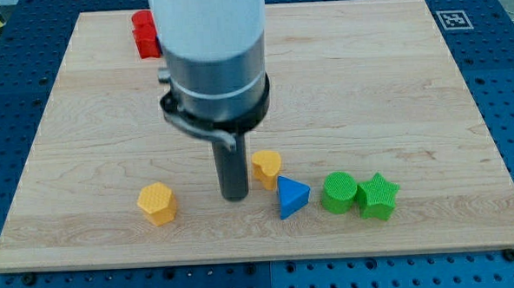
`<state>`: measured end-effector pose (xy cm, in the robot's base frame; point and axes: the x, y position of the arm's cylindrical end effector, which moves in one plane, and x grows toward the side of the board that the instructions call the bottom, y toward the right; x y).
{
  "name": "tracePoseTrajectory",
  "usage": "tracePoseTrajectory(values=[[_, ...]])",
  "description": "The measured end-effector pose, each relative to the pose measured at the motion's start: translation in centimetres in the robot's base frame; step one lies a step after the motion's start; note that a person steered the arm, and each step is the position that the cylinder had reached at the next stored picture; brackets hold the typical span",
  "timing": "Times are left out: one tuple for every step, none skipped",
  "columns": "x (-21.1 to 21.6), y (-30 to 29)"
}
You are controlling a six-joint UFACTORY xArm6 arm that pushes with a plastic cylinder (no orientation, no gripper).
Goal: Move blue triangle towards up
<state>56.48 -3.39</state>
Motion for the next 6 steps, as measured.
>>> tracePoseTrajectory(values=[[2.9, 1.7], [1.3, 7.3], [-2.1, 8.9], [-3.7, 8.9], [-3.2, 8.9], [-6.4, 12.5]])
